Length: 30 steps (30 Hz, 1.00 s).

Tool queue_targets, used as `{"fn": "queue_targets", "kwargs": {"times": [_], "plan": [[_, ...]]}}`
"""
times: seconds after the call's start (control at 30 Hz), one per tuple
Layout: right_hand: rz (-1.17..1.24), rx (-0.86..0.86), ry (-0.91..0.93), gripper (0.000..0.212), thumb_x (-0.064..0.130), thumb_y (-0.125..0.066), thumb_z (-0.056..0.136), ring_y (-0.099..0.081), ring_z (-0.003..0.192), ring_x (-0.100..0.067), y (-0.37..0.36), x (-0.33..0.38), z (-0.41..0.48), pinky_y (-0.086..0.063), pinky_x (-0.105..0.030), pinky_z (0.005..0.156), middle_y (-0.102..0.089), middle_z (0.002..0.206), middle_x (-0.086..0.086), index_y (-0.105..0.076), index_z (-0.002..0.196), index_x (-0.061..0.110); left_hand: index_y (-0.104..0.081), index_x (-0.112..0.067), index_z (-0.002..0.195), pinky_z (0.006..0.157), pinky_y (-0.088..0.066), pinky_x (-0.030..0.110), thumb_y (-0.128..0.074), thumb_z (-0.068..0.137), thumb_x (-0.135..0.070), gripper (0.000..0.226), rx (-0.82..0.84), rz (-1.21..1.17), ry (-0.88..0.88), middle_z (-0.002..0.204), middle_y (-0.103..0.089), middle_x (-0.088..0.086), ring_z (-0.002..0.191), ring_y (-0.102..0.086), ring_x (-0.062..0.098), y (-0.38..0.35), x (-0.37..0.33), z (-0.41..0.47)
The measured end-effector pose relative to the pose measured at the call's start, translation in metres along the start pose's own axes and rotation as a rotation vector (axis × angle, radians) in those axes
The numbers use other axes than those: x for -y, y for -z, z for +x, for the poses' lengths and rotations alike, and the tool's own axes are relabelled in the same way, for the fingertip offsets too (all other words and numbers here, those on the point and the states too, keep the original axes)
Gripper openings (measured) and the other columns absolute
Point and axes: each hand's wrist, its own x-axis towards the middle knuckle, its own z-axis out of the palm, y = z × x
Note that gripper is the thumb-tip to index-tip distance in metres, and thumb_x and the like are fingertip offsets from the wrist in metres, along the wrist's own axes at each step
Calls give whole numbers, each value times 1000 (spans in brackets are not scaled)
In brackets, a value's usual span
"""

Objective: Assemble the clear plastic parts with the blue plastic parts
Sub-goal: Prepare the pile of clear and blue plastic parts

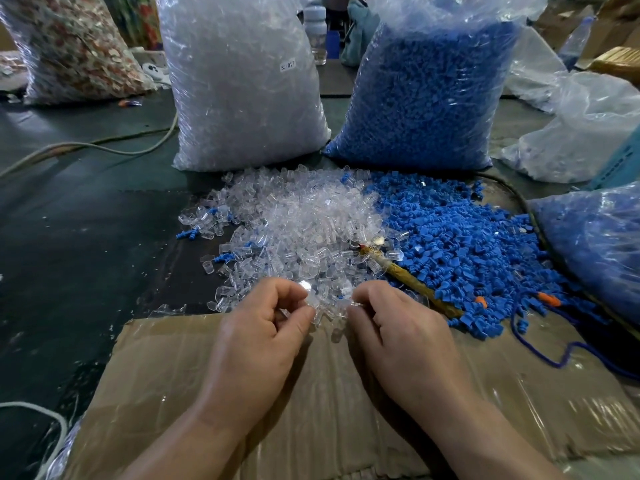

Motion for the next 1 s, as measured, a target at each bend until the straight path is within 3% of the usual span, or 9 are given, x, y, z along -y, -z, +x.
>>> {"fn": "queue_targets", "kwargs": {"times": [0.1, 0.2, 0.33, 0.47, 0.6, 0.7, 0.83, 0.93, 1.0], "plan": [[-1, 13, 15, 12, 39, -51, 96, -58, 75, -15, -1, 0, 1, -48, -41, 63, -62, 87, 12, -54, 103, 31, -61, -42, 94, 53, -48, 15, -75, 86, -19, 28, 9, 30, -21, 83, -68, -15, 57, -60, 3, -2, 0, 0], [-34, 31, 49, 27, 33, -60, 92, -61, 77, -19, 0, 0, 1, -50, -39, 60, -65, 93, 10, -58, 118, 28, -62, -38, 95, 58, -46, 11, -73, 85, -27, 19, 37, 111, -120, 83, -67, -18, 66, -63, 4, -2, -2, -2], [-50, 37, 72, 21, 28, -66, 89, -59, 70, -19, 3, 0, 0, -44, -34, 53, -62, 86, 9, -61, 109, 25, -59, -35, 96, 63, -47, 17, -61, 82, -39, 14, 145, 277, -311, 86, -64, -19, 72, -60, -2, -2, -7, -8], [-55, -51, -21, 10, 36, -59, 92, -54, 67, -14, 10, -3, -4, -43, -33, 56, -56, 89, 12, -59, 99, 28, -54, -38, 97, 62, -46, 18, -55, 83, -44, 15, 123, 360, -359, 83, -62, -20, 72, -57, -2, -2, -9, -10], [-211, 52, -281, 23, 59, -43, 91, -53, 75, -10, 23, -19, -8, -47, -34, 68, -52, 86, 17, -42, 89, 36, -54, -38, 93, 63, -45, 12, -55, 87, -40, 7, 59, 297, -353, 80, -58, -22, 74, -58, -1, -2, -12, -13], [-268, 98, -348, 25, 64, -43, 90, -55, 78, -7, 29, -24, -6, -50, -35, 73, -52, 86, 20, -40, 87, 39, -59, -31, 93, 62, -45, 12, -61, 88, -30, 5, 9, 179, -390, 82, -60, -19, 74, -59, 0, 0, -15, -14], [-342, 124, -391, 28, 67, -40, 87, -55, 78, -9, 33, -28, -3, -50, -34, 70, -50, 84, 21, -39, 93, 40, -58, -30, 96, 63, -54, 25, -66, 91, -28, 9, 206, 110, -470, 86, -64, -14, 75, -63, 4, -3, -19, -23], [-378, 180, -382, 29, 68, -38, 88, -56, 80, -12, 29, -26, -4, -42, -31, 64, -50, 86, 20, -39, 94, 39, -55, -32, 98, 67, -51, 19, -61, 91, -35, 10, 302, 266, -557, 88, -62, -15, 76, -58, 0, -10, -22, -24], [-415, 200, -358, 30, 67, -37, 88, -58, 81, -13, 26, -23, -6, -41, -31, 62, -53, 92, 18, -40, 98, 38, -51, -33, 99, 69, -47, 19, -56, 92, -39, 10, 327, 297, -522, 88, -62, -16, 77, -55, 1, -12, -23, -20]]}}
